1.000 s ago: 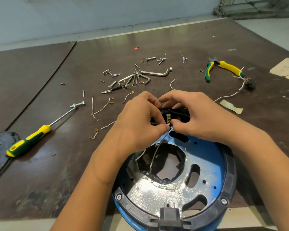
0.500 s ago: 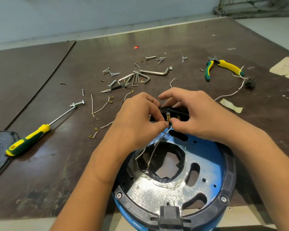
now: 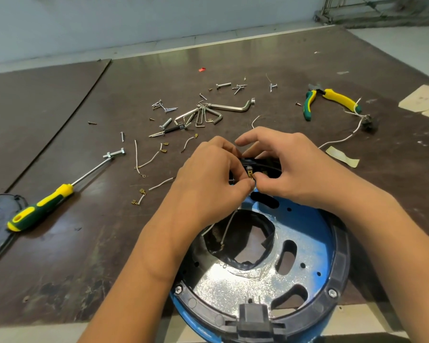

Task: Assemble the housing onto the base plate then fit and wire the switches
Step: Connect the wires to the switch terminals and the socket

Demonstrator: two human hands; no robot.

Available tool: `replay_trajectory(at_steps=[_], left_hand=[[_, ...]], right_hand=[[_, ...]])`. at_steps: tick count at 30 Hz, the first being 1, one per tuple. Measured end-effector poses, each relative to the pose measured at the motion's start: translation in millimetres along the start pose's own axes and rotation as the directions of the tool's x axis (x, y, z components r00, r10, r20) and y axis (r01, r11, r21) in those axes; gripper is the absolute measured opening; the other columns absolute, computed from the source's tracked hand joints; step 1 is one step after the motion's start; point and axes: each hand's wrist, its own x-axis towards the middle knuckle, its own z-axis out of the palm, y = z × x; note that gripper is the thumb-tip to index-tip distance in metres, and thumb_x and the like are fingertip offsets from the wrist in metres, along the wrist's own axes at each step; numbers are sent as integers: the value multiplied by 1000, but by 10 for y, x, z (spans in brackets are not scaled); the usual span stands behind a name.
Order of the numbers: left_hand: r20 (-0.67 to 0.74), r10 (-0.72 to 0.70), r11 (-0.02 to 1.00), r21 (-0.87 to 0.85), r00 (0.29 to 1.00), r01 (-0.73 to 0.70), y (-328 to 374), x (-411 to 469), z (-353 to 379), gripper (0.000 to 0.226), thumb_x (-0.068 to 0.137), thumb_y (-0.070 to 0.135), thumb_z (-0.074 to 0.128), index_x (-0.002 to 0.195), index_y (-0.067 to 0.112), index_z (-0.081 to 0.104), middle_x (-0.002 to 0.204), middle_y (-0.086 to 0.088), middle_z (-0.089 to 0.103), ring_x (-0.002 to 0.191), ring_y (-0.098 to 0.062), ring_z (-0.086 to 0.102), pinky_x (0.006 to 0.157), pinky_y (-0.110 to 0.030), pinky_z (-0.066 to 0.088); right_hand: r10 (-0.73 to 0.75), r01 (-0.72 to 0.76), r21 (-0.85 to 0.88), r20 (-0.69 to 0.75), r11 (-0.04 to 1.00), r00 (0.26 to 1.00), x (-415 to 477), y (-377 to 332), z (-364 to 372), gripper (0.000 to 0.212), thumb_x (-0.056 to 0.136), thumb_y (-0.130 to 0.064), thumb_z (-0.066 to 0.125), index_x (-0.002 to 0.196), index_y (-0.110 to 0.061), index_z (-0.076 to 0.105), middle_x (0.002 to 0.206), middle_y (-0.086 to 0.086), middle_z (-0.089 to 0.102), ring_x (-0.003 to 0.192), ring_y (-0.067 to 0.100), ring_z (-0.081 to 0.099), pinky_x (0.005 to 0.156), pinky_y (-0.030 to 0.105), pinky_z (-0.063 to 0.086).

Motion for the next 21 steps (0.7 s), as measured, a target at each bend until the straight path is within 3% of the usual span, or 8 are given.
replay_trajectory(at_steps=[21], left_hand=[[-28,30,999,44,999,-29,-68,26,41,14,84,38,73,72,29,71,108,15,52,104,-7,52,85,-43,52]], right_hand=[[18,-18,15,-16,1000,1000,5,21,13,43,83,-14,68,119,-30,53,106,-7,68,103,11,65,94,40,54]])
